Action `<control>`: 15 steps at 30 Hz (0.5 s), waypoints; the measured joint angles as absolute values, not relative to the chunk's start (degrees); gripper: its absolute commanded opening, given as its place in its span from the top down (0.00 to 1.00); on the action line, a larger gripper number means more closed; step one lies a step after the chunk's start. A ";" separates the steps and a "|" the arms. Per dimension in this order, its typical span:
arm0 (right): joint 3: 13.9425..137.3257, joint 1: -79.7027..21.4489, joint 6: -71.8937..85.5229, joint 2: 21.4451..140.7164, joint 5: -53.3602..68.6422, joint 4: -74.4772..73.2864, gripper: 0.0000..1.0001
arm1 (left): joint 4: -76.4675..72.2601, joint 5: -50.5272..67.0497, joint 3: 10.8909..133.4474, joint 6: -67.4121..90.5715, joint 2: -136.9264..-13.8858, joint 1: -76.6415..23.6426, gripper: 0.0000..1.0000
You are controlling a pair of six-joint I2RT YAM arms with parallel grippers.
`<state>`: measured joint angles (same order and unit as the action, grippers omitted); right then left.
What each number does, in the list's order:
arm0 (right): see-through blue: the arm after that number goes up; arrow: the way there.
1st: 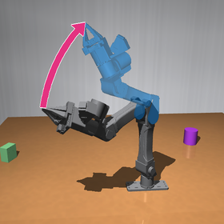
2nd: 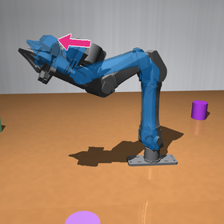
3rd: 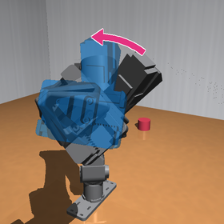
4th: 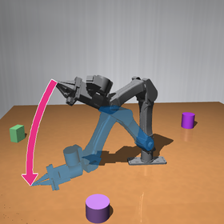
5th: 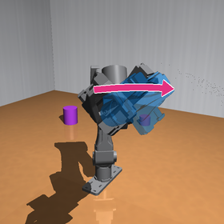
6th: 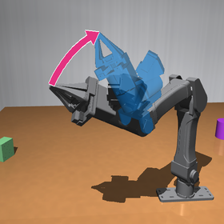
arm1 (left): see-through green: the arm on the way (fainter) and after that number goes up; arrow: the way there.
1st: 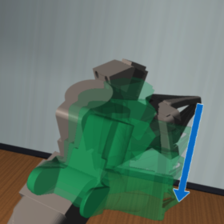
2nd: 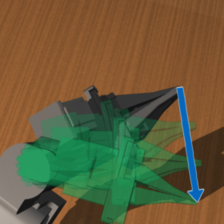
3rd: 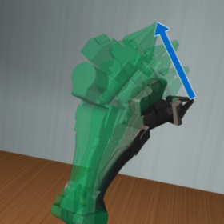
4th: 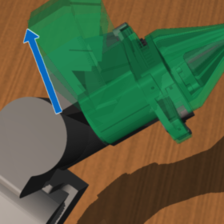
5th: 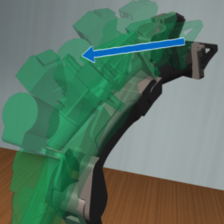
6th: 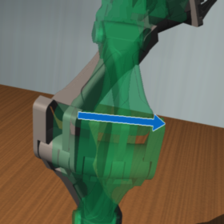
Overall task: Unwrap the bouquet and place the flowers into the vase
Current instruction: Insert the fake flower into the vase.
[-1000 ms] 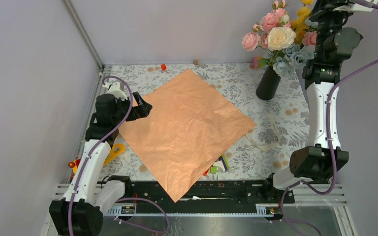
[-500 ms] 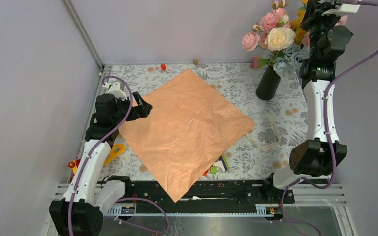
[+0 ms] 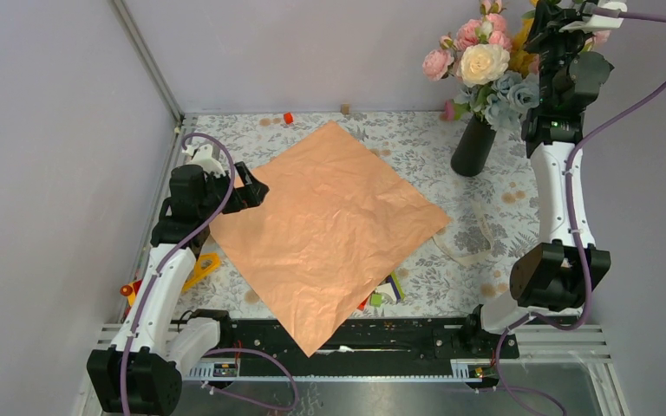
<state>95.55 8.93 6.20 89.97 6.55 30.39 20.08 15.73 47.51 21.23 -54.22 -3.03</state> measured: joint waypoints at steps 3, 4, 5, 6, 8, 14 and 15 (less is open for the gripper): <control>95.61 8.75 5.61 90.06 6.42 30.41 1.00 | 20.03 15.75 47.51 21.23 -54.46 -3.03 0.01; 95.85 8.73 5.32 90.11 6.22 30.11 1.00 | 20.05 15.77 47.51 21.23 -54.52 -3.03 0.01; 96.27 8.73 5.02 90.19 6.07 29.69 1.00 | 20.05 15.81 47.51 21.23 -54.59 -3.03 0.01; 96.97 8.73 4.73 90.39 5.89 28.82 1.00 | 20.05 15.90 47.51 21.23 -54.61 -3.03 0.01; 99.07 8.73 4.08 91.15 5.58 26.72 1.00 | 20.05 15.99 47.51 21.23 -54.61 -3.03 0.01; 105.23 8.73 3.01 93.67 5.69 20.51 1.00 | 20.03 16.25 47.51 21.23 -54.61 -3.03 0.01; 106.59 8.73 2.85 94.28 5.72 19.44 1.00 | 20.03 16.29 47.51 21.23 -54.61 -3.03 0.01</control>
